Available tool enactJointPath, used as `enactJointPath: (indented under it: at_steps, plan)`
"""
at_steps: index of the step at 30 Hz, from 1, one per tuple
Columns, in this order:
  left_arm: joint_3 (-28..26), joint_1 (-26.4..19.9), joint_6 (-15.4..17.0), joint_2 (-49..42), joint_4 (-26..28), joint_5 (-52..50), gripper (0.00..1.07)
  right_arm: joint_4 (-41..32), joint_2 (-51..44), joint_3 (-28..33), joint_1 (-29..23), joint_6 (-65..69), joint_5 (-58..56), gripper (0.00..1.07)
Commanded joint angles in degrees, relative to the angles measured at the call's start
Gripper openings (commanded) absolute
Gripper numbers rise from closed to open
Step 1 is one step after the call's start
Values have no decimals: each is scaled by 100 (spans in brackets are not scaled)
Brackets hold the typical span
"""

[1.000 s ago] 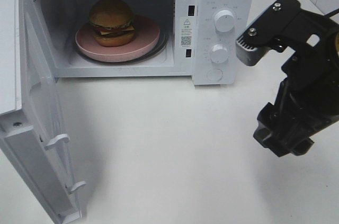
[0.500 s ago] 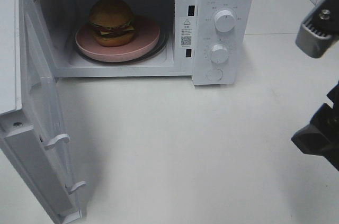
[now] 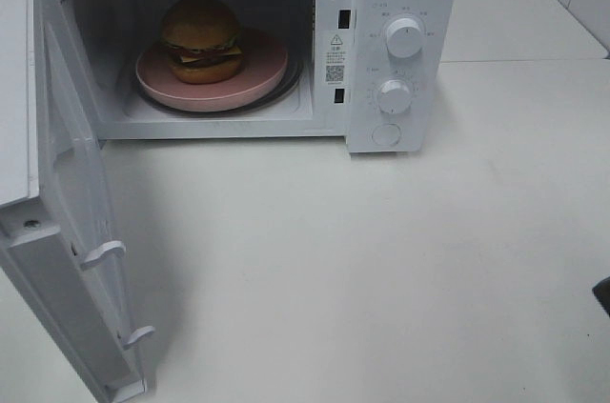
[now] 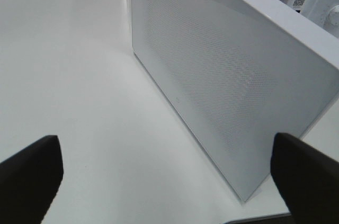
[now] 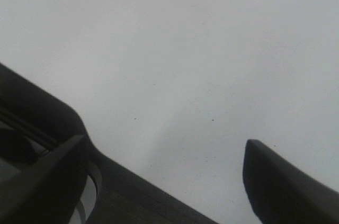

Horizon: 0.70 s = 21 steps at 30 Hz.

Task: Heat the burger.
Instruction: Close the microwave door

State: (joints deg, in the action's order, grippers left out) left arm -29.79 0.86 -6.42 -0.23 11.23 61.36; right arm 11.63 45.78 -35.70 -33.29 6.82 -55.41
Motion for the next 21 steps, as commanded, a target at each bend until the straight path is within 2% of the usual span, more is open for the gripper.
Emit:
enactJointPath:
  at_steps: [1, 2, 3, 4, 6, 11, 21]
  plan:
    - [17, -29, 29, 11, 6, 23, 100, -103, -367, 120, 647, 29, 69, 76]
    - [17, -29, 29, 11, 6, 23, 100, -103, -367, 120, 647, 29, 69, 76]
    - [17, -29, 29, 11, 6, 23, 100, -143, -613, 201, 985, 29, 109, 76]
    - [17, -29, 29, 11, 6, 23, 100, -143, -613, 201, 985, 29, 109, 76]
    - [17, -29, 29, 11, 6, 23, 100, -218, -1071, 355, 1364, 29, 160, 76]
    - [17, -29, 29, 11, 6, 23, 100, -344, -1833, 613, 1845, 23, 218, 76]
    - [17, -29, 29, 11, 6, 23, 100, -367, -3329, 722, 2687, 11, 23, 76]
